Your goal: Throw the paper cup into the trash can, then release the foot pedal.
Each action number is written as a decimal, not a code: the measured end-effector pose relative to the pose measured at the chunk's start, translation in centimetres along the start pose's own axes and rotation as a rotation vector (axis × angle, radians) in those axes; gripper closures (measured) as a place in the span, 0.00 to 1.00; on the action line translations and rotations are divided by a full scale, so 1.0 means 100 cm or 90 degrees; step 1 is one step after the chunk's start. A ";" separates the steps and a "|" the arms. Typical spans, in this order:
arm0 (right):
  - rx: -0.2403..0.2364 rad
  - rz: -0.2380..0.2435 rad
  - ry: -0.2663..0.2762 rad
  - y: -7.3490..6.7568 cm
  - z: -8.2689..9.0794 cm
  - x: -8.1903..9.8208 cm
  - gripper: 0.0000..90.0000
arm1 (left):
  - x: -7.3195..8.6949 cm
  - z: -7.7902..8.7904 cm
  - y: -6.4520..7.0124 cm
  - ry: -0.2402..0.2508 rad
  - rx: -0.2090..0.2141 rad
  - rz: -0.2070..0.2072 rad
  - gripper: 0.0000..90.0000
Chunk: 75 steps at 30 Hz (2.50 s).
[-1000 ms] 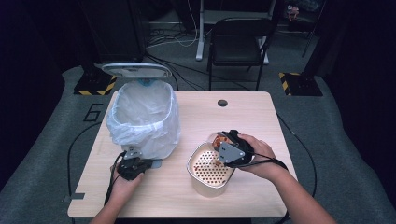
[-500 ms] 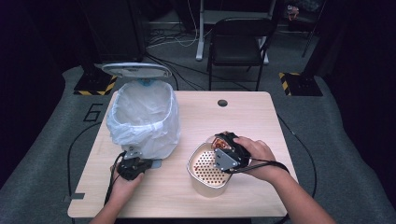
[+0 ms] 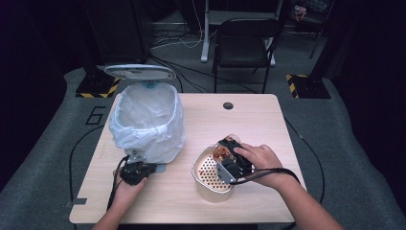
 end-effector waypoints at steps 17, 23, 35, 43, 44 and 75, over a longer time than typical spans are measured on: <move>0.028 0.081 -0.045 -0.008 -0.003 -0.005 0.53 | 0.000 0.000 -0.001 0.001 -0.003 -0.003 1.00; 0.065 0.126 -0.048 -0.010 -0.002 -0.006 0.53 | 0.000 0.000 -0.001 0.001 0.001 -0.002 1.00; 0.115 0.162 -0.037 -0.014 0.001 -0.008 0.53 | 0.000 0.000 -0.001 -0.001 0.003 -0.003 1.00; 0.137 0.237 -0.050 -0.016 0.003 -0.012 0.53 | 0.000 0.000 0.000 -0.001 0.003 -0.003 1.00; 0.137 0.237 -0.050 -0.016 0.003 -0.012 0.53 | 0.000 0.000 0.000 -0.001 0.003 -0.003 1.00; 0.180 0.400 -0.087 -0.023 0.008 -0.021 0.53 | 0.000 0.000 0.000 -0.001 0.002 -0.003 1.00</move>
Point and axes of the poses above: each handheld gripper's, and its own axes: z roughly backward along the jaws, x roughly out of its underside, y roughly to its right, the point moved 1 cm from there along -z, roughly forward along the jaws, and after that the axes turned 5 degrees about -y, right-handed, at the moved point
